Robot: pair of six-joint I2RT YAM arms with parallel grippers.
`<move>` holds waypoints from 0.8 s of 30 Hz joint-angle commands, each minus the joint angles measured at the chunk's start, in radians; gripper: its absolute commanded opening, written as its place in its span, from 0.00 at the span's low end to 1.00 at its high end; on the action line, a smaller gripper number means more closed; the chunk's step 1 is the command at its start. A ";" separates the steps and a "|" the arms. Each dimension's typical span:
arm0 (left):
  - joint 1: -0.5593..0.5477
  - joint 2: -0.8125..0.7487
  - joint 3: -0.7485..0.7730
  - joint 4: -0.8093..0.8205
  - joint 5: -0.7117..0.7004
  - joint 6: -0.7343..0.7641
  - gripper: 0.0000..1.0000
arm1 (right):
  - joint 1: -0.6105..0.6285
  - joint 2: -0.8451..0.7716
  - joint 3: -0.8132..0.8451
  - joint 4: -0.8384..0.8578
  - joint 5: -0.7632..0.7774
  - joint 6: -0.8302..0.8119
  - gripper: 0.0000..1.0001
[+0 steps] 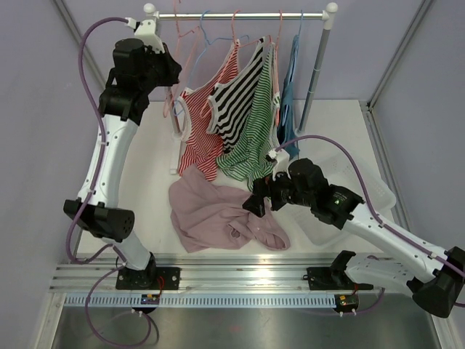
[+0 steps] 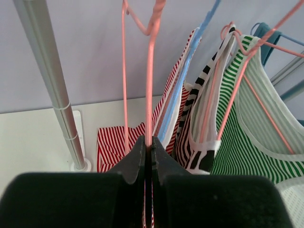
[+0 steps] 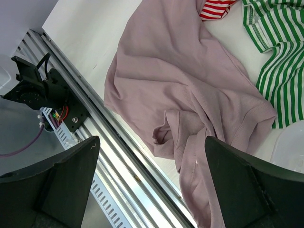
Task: Remove the tank top from the hanger
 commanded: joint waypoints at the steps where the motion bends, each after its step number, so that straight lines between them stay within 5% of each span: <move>1: 0.004 0.071 0.109 -0.027 -0.021 0.022 0.00 | 0.011 0.023 0.012 0.058 -0.020 -0.007 0.99; 6: 0.005 0.099 0.122 -0.044 -0.033 0.025 0.06 | 0.017 0.138 0.068 0.016 -0.003 -0.025 0.99; 12: 0.005 0.039 0.079 -0.047 -0.046 0.017 0.68 | 0.123 0.322 0.156 -0.014 0.188 -0.059 0.99; 14: 0.005 -0.006 0.065 -0.047 -0.056 0.017 0.80 | 0.159 0.368 0.170 -0.006 0.253 -0.056 1.00; 15: 0.005 -0.025 0.048 -0.047 -0.061 0.019 0.99 | 0.172 0.414 0.173 0.003 0.268 -0.056 1.00; 24: 0.007 -0.313 -0.071 -0.162 -0.312 -0.046 0.99 | 0.251 0.761 0.283 -0.032 0.466 -0.040 1.00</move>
